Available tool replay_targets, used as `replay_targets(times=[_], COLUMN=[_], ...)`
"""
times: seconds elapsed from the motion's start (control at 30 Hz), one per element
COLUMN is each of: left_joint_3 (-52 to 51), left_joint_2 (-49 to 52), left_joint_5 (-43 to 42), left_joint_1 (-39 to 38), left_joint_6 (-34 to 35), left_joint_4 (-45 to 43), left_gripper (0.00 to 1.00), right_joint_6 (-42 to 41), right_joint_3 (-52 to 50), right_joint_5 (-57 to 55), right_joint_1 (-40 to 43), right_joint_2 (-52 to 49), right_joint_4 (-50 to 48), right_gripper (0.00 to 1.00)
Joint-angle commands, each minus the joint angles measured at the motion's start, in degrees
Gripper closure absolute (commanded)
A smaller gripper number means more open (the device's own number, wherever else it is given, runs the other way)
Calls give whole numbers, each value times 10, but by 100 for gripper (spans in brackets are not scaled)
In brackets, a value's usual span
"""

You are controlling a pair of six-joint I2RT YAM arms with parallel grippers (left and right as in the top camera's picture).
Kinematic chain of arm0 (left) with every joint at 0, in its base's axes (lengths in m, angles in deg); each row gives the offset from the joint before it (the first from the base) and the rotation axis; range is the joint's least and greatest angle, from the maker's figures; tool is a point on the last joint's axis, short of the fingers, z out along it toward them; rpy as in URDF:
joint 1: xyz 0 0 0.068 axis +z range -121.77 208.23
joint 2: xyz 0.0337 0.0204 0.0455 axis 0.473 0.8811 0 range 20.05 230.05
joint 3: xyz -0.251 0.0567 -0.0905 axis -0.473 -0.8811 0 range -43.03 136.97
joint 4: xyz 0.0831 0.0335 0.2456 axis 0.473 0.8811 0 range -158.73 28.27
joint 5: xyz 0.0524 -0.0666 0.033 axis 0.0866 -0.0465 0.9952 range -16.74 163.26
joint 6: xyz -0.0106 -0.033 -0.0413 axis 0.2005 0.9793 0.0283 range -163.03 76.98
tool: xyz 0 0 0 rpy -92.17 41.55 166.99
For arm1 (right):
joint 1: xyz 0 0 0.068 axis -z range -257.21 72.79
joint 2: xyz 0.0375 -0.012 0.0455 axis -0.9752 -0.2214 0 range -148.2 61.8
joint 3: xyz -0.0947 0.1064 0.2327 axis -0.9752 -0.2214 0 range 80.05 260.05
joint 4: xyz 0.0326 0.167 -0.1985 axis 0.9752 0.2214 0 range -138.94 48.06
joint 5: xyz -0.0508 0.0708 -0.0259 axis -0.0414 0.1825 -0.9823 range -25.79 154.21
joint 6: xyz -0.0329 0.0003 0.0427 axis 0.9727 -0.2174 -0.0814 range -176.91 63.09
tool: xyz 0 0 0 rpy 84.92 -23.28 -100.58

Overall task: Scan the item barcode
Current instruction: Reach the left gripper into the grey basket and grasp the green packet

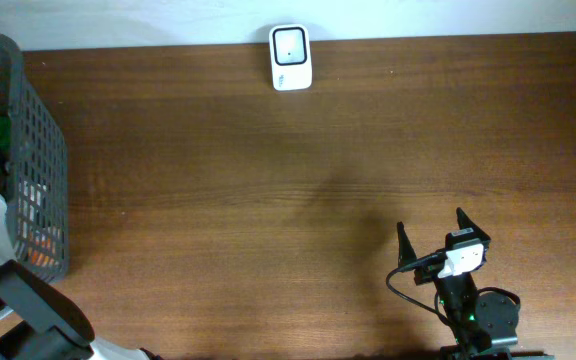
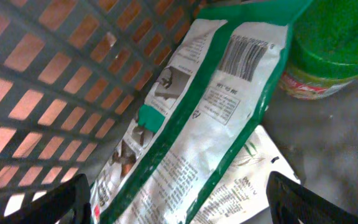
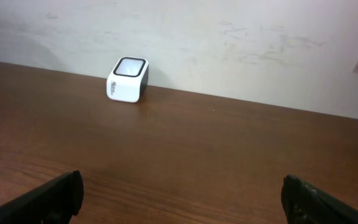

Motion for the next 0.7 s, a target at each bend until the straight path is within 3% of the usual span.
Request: replay_targets(times=[0.0, 0.17, 0.33, 0.67], left_joint_3=[-17, 17, 24, 23], left_joint_2=[13, 13, 37, 108], left_joint_5=[-45, -118, -120, -88], left_joint_1=[22, 50, 55, 55], left_joint_6=[-59, -68, -195, -197], left_joint_4=[-17, -28, -28, -37], left_gripper=[13, 14, 14, 12], right_joint_6=[-5, -5, -5, -5], right_joint_3=[-5, -5, -5, -5], right_joint_5=[-1, -1, -1, -1], right_joint_1=[-3, -3, -3, -3], right_joint_2=[4, 4, 4, 4], right_joint_4=[0, 0, 0, 0], right_gripper=[2, 2, 2, 2])
